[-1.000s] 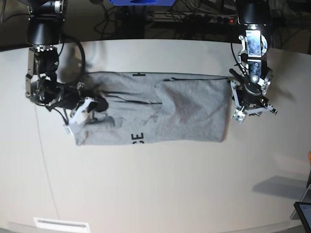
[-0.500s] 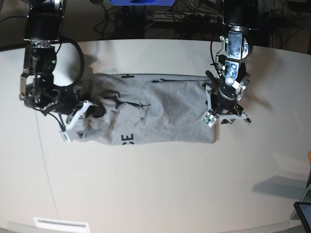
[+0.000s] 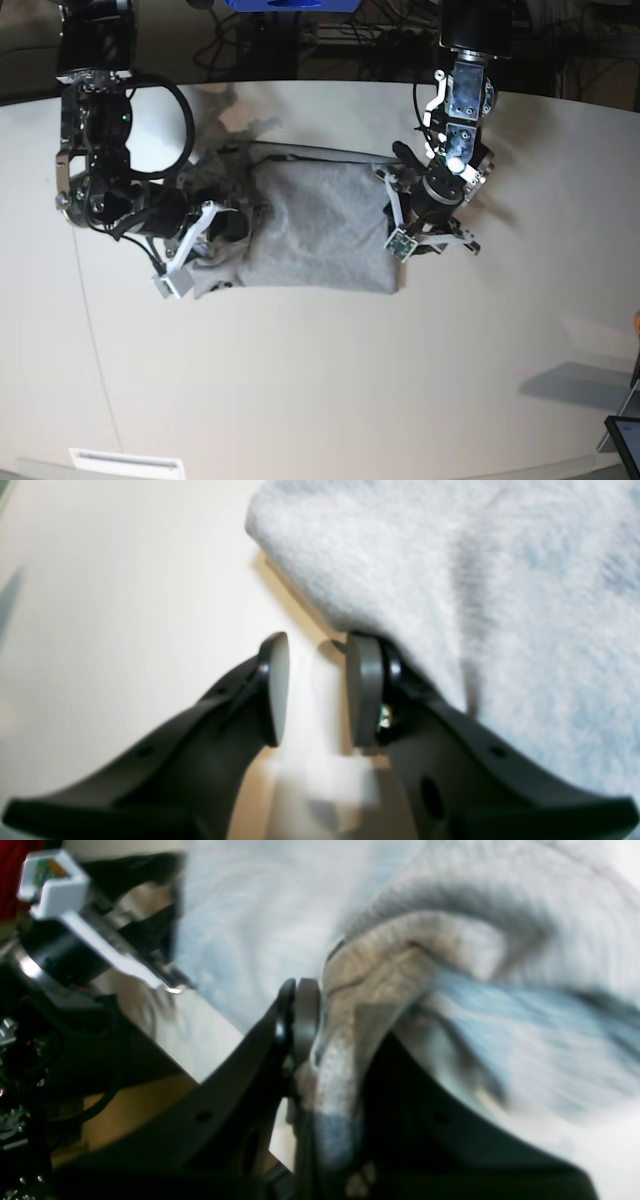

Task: Fold the T-shirt properly
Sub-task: 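Fold both ends inward toward the middle with both grippers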

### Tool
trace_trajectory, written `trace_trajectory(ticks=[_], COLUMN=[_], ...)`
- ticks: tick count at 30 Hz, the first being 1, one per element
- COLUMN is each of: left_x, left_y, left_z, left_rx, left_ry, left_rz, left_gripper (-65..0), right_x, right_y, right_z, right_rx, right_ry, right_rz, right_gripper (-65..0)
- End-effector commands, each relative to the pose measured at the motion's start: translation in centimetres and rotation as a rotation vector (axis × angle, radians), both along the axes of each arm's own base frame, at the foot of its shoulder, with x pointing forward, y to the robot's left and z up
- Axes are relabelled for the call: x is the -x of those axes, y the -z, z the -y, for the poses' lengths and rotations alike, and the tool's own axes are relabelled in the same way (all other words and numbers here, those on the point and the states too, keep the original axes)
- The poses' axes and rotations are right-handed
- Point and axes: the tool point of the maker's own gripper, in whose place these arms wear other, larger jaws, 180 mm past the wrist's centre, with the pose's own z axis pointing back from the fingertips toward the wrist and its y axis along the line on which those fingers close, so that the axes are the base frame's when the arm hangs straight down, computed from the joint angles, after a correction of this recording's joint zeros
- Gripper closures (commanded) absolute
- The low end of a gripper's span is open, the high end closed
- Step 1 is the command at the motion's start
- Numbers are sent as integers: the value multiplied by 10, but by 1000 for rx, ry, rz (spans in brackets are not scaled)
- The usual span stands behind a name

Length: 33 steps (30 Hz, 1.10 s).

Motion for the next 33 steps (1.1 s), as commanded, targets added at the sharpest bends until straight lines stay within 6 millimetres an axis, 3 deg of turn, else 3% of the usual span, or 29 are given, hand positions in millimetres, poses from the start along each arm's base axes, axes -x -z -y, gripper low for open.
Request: trace_trajectory(ticks=[1, 9, 13, 20, 33], left_x=[53, 53, 53, 59, 59], left_y=[45, 45, 45, 46, 45], left_z=[-4, 3, 9, 34, 30], left_rx=[-103, -88, -75, -66, -70], left_ry=[56, 57, 57, 126, 121], left_rz=[-246, -246, -247, -252, -248], left_gripper=[-218, -218, -218, -218, -218], right_x=[-8, -9, -9, 3, 0], right_y=[-14, -21, -35, -28, -14], right_z=[-2, -13, -21, -48, -64], right_rx=[-14, -33, -60, -80, 44], right_ry=[-2, -15, -2, -20, -12], right_rz=[50, 76, 97, 15, 55], right_gripper=[-1, -1, -1, -1, -1])
